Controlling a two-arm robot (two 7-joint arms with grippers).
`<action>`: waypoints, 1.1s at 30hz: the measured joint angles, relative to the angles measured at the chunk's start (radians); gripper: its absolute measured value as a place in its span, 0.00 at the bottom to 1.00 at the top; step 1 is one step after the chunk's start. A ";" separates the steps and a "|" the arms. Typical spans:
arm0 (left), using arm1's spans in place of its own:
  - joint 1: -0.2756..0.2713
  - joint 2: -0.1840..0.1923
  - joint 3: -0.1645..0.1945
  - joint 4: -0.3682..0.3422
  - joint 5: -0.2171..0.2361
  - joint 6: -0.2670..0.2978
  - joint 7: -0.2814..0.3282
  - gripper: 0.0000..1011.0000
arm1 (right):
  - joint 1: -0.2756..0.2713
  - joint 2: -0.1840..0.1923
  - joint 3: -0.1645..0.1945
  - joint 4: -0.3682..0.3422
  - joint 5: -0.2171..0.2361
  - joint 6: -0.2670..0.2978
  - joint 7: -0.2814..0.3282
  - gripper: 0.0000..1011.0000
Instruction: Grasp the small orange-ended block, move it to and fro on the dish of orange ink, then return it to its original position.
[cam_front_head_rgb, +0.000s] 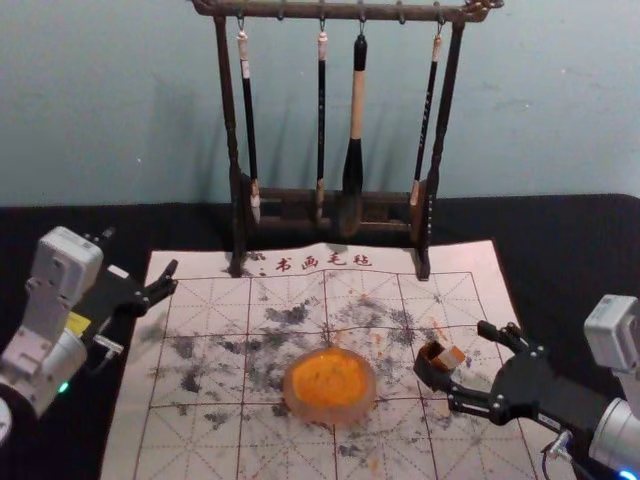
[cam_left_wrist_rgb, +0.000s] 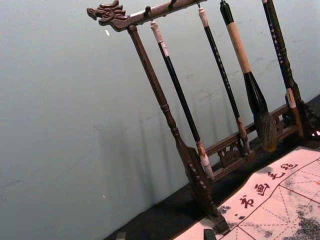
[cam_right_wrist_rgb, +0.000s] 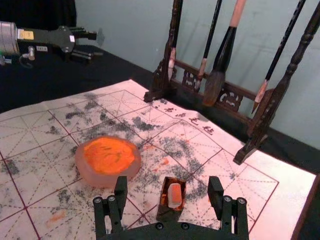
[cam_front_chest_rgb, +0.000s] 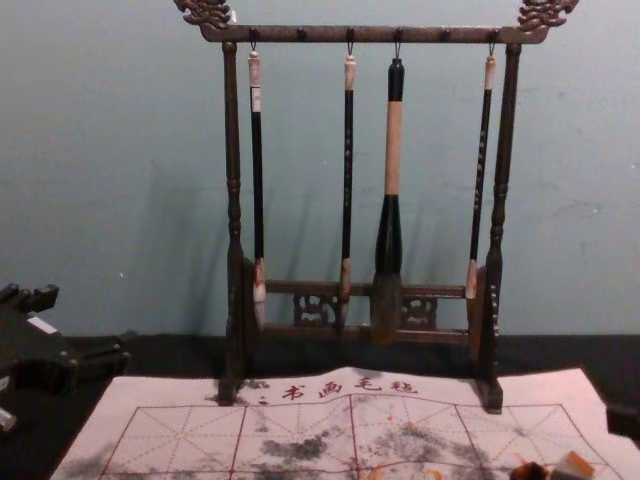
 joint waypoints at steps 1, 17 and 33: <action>0.000 0.000 0.000 0.000 0.000 0.000 0.000 0.99 | 0.001 -0.002 0.000 0.002 -0.002 0.002 0.001 0.99; 0.000 0.000 0.000 0.000 0.000 0.000 0.000 0.99 | 0.022 -0.046 0.017 0.051 -0.040 0.037 0.019 0.99; 0.000 0.000 0.000 0.000 0.000 0.000 0.000 0.99 | 0.033 -0.087 0.036 0.081 -0.068 0.046 0.039 0.99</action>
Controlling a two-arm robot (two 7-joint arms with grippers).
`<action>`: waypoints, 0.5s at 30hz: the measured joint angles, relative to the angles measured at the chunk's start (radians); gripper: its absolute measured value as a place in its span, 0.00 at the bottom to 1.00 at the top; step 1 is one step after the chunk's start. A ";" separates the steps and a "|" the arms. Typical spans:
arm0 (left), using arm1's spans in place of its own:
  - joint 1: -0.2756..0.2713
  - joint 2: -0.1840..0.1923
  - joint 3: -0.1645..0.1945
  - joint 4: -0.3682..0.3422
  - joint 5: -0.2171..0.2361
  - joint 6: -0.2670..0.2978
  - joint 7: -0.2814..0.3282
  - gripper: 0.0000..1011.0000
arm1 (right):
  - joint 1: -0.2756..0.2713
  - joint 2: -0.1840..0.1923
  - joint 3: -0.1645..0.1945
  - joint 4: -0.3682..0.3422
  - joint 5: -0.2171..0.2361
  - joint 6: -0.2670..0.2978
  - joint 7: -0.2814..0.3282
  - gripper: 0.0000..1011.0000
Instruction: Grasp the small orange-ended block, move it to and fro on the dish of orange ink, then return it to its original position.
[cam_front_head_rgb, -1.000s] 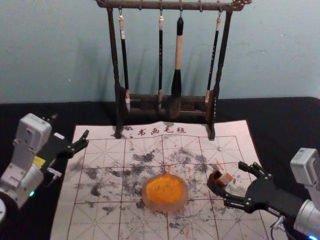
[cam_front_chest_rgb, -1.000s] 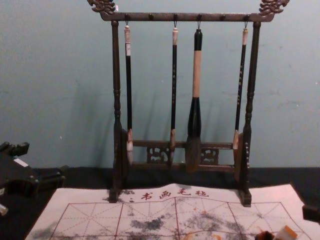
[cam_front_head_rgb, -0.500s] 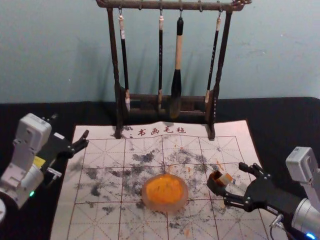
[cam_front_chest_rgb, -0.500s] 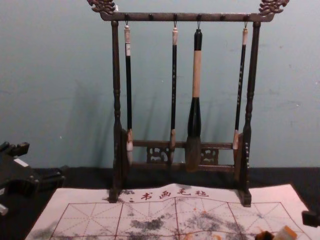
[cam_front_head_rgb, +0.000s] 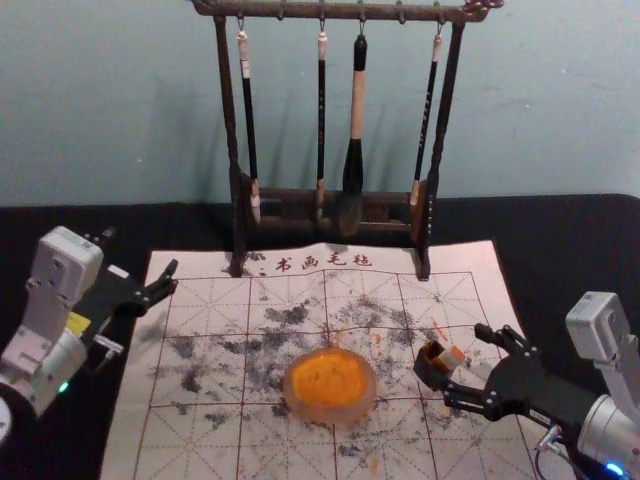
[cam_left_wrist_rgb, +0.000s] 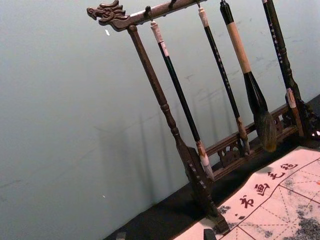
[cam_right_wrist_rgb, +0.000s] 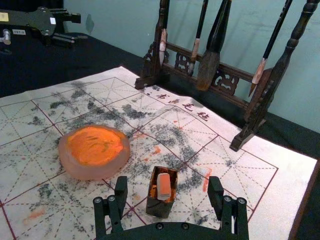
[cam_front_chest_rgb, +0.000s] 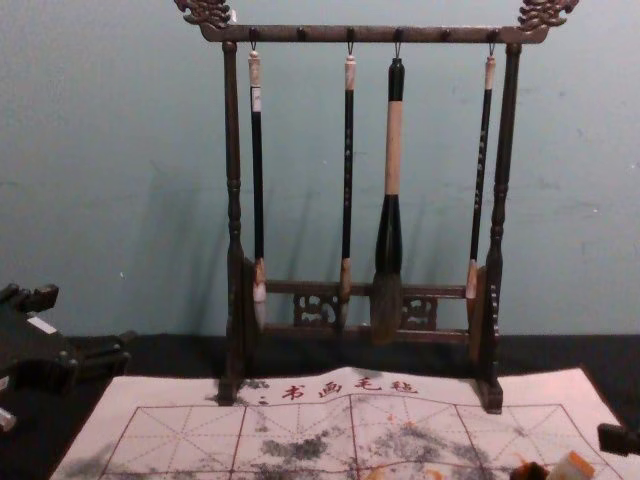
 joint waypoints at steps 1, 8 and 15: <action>0.000 0.000 0.000 0.000 0.000 0.000 0.000 0.99 | 0.000 -0.001 0.001 0.000 -0.001 0.000 0.000 0.99; 0.000 0.000 0.000 0.000 0.000 0.000 0.000 0.99 | 0.000 -0.002 0.002 0.001 -0.002 0.001 0.000 0.99; 0.000 0.000 0.000 0.000 0.000 0.000 0.000 0.99 | 0.000 -0.001 0.002 0.001 -0.001 0.001 0.000 0.99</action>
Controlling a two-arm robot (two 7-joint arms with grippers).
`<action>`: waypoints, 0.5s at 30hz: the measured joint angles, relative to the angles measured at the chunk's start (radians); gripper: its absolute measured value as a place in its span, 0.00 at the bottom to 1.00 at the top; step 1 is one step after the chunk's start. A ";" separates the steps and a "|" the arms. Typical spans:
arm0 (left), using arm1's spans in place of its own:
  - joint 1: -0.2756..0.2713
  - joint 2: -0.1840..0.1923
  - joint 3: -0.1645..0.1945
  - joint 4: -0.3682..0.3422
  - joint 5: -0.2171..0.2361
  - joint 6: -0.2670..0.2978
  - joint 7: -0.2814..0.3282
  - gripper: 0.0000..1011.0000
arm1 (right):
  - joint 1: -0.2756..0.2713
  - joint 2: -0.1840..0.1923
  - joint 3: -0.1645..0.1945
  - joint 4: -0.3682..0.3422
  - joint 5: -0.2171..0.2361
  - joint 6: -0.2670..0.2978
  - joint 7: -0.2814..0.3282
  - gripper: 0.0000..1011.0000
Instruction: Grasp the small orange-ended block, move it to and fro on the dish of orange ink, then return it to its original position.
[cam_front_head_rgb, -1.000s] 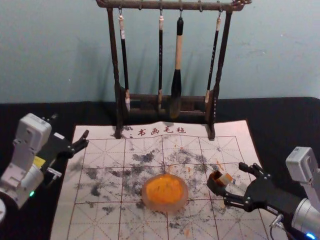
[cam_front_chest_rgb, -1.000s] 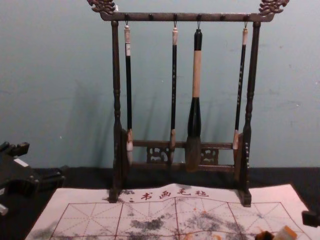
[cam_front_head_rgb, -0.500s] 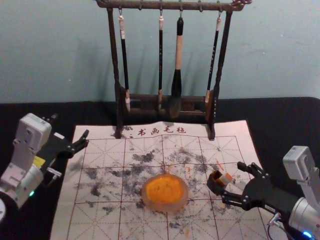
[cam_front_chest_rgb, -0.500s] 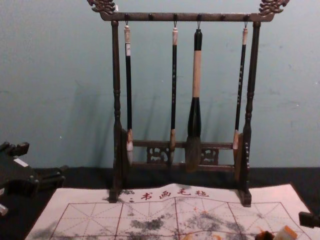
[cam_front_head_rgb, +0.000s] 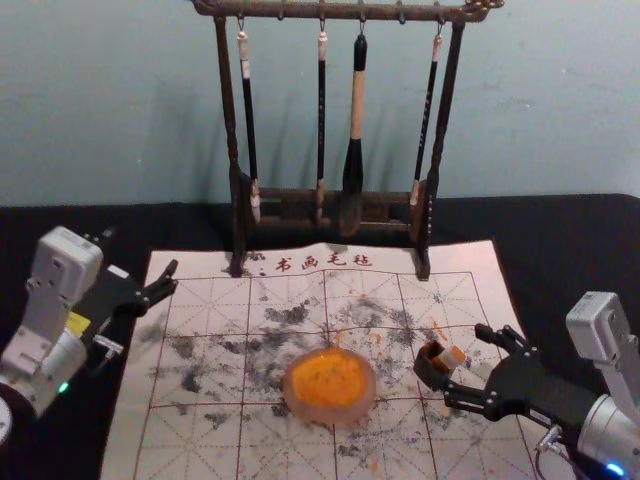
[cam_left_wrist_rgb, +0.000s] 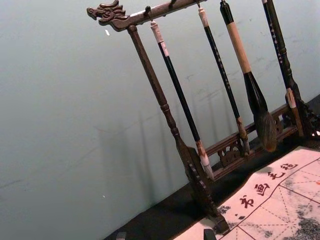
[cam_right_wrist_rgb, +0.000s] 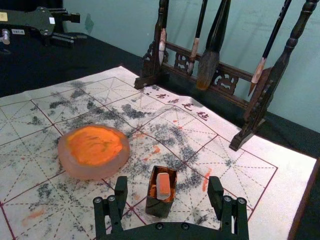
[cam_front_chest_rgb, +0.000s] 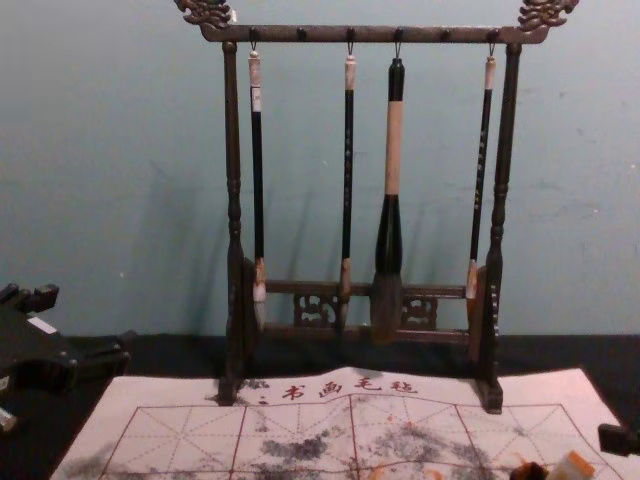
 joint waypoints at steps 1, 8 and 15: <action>0.000 0.000 0.000 0.000 0.000 0.000 0.000 0.99 | 0.000 0.000 0.000 0.000 0.000 0.000 0.000 0.99; 0.000 0.000 0.000 0.000 0.000 0.000 0.000 0.99 | 0.000 0.001 -0.001 0.000 0.001 0.000 0.000 0.99; 0.000 0.000 0.000 0.000 0.000 0.000 0.000 0.99 | 0.000 0.001 -0.001 -0.001 0.001 -0.001 -0.001 0.94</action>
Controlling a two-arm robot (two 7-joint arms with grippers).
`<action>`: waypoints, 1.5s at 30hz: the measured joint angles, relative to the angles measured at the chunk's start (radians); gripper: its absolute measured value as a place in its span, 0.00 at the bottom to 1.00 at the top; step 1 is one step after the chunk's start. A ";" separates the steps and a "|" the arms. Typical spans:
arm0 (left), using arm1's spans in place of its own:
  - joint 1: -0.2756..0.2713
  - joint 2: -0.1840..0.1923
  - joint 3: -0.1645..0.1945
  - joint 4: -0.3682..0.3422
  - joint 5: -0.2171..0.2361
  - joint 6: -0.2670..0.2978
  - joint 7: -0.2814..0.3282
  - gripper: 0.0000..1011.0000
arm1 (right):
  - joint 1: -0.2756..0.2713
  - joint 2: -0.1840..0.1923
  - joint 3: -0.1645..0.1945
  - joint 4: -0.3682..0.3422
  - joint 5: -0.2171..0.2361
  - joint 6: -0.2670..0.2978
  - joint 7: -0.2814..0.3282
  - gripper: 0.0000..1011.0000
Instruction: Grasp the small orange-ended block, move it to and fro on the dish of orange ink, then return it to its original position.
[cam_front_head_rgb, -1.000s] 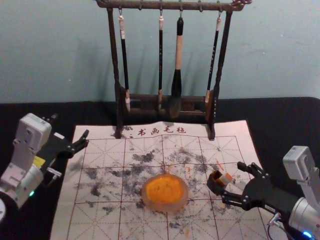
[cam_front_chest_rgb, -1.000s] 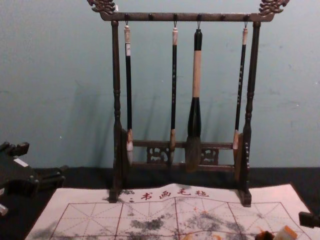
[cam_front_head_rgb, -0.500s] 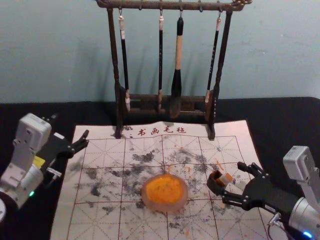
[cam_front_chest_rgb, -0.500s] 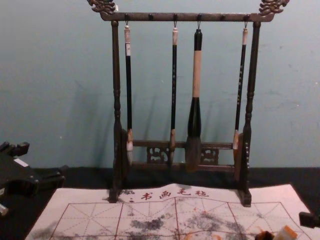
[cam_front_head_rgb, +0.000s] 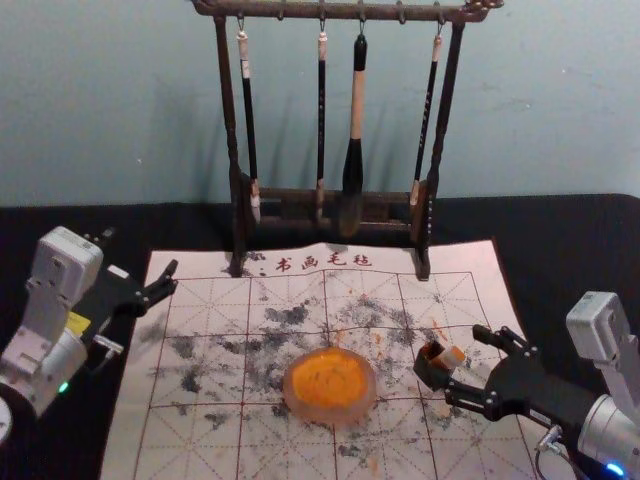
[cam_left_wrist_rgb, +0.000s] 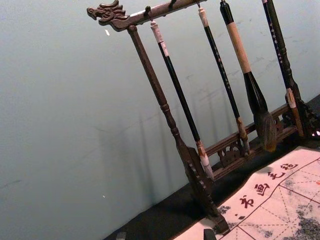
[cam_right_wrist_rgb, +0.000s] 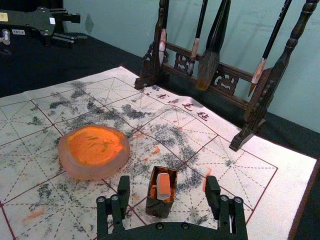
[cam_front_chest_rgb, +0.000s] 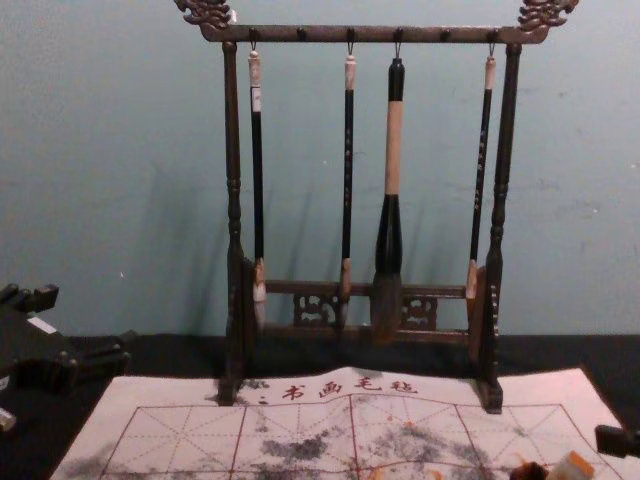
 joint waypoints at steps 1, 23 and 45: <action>0.000 0.000 0.000 0.000 0.000 0.000 0.000 0.99 | 0.000 0.000 0.000 0.000 0.000 0.000 0.000 0.92; 0.000 0.000 0.000 0.000 0.000 0.000 0.000 0.99 | 0.000 0.000 0.000 -0.001 0.001 -0.001 0.000 0.26; 0.000 0.000 0.000 0.000 0.000 0.000 0.000 0.99 | 0.000 0.000 0.000 -0.001 0.001 -0.001 0.000 0.09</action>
